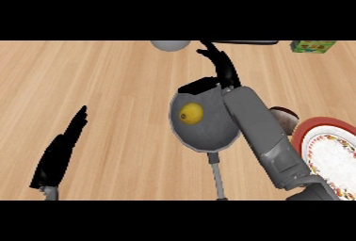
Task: Pick the lemon from the plate and place it in the pan
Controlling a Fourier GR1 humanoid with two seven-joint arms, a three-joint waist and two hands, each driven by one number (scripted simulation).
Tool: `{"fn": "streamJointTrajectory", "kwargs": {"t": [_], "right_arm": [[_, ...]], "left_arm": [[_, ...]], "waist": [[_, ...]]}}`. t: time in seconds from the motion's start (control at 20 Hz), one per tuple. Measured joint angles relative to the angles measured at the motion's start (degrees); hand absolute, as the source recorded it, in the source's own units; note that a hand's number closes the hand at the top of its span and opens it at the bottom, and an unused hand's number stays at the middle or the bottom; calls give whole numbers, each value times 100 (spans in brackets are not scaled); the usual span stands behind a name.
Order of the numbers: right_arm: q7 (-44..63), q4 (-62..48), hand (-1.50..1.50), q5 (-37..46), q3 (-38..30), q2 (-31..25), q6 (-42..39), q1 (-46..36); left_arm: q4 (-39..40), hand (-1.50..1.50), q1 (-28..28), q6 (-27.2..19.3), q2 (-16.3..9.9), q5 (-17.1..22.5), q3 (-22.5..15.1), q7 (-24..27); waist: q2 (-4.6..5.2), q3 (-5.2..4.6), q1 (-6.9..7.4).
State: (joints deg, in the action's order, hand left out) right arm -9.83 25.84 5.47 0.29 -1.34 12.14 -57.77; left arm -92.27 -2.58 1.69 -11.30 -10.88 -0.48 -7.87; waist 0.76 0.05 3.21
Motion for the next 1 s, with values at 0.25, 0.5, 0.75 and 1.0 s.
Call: {"fn": "streamJointTrajectory", "kwargs": {"t": [0.25,0.5,0.75,1.0], "right_arm": [[-337,-252,-150,-365,-578,-691,-274,-35],[-938,-506,-150,-483,-867,-1477,-845,115],[-1562,-833,-150,-512,-1057,-2277,-1530,359],[-1964,-1171,-150,-488,-1176,-2948,-2138,488]], "left_arm": [[44,0,14,-16,1,17,80,15],[-14,0,1,1,-11,32,136,-48],[-166,0,-38,61,-46,43,156,-118],[-116,0,-74,10,37,-59,92,-66]], "waist": [[0,0,-104],[-4,1,-139],[3,5,-127],[13,8,-111]]}}
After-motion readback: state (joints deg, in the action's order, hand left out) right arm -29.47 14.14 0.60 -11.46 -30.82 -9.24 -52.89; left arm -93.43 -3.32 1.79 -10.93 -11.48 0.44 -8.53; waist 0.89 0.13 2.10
